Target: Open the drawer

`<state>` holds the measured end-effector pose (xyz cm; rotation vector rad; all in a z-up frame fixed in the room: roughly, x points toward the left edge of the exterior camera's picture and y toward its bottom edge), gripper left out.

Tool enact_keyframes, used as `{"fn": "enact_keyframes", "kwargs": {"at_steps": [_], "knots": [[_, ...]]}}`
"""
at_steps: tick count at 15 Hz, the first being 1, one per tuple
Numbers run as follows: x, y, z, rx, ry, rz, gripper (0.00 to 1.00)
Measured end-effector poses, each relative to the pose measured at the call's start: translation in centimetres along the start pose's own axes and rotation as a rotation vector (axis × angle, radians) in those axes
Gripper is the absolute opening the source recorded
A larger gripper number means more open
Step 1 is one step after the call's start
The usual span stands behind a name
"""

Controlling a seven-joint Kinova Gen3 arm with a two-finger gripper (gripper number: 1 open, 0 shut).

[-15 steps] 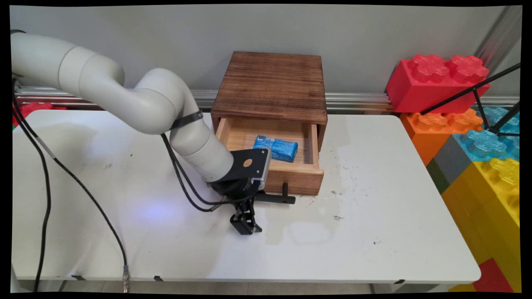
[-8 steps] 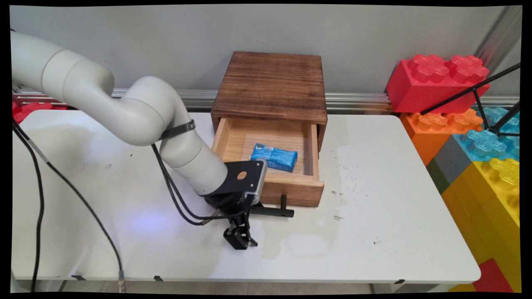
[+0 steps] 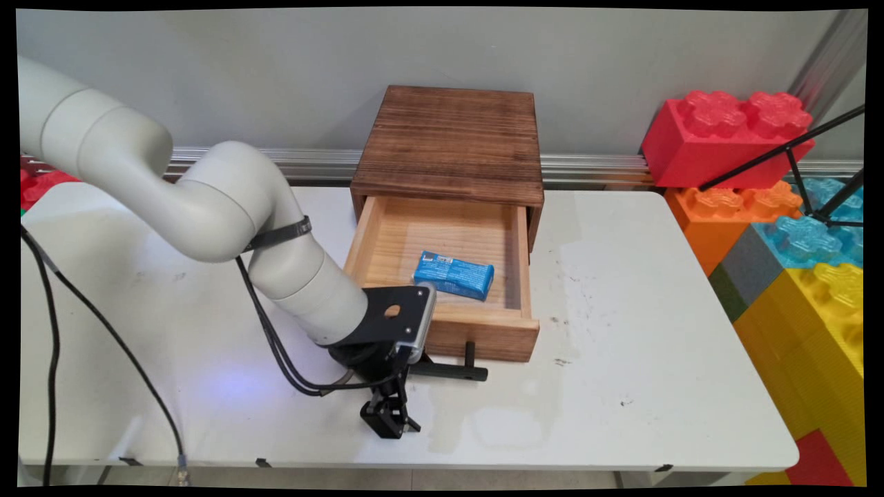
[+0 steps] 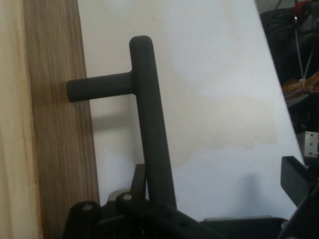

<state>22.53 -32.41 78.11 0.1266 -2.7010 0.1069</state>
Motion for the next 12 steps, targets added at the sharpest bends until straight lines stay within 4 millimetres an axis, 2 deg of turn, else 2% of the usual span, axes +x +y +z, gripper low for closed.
{"fn": "enact_keyframes", "kwargs": {"at_steps": [12], "knots": [[0.6, 2.8, -0.8, -0.012, 0.020, 0.006, 1.00]]}}
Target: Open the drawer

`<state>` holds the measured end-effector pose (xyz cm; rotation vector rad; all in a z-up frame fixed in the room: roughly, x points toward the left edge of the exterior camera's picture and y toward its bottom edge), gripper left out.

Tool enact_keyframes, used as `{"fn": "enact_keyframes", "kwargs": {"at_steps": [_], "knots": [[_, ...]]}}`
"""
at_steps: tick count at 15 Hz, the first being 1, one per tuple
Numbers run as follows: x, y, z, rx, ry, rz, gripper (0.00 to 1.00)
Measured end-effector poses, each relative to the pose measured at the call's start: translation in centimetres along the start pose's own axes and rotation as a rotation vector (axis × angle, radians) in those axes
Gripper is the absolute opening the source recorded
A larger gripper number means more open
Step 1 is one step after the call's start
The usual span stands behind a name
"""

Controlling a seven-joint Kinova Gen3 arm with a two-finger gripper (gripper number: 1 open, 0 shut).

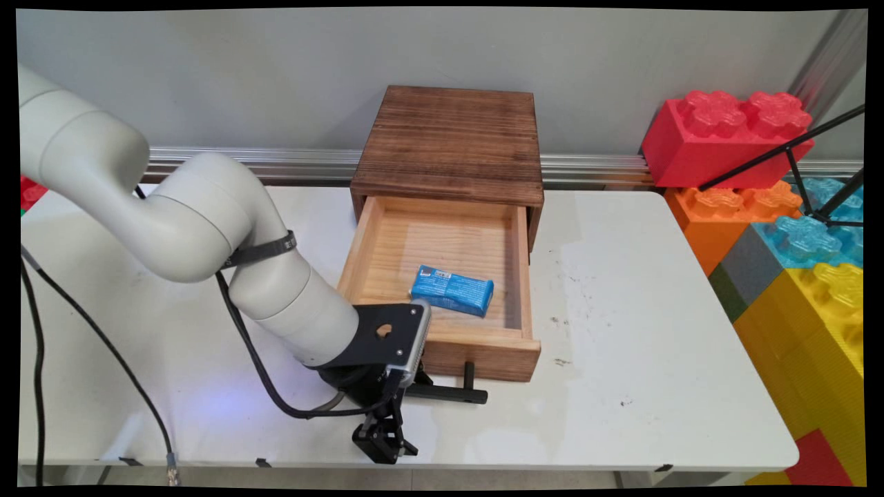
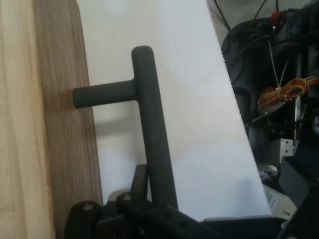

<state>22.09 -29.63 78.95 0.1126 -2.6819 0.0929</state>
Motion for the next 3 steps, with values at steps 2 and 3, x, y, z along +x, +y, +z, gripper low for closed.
{"fn": "enact_keyframes", "kwargs": {"at_steps": [2, 3], "knots": [[0.10, 0.16, -0.21, 0.003, 0.005, -0.002, 1.00], [0.12, 0.27, -0.37, 0.005, 0.008, -0.003, 1.00]]}}
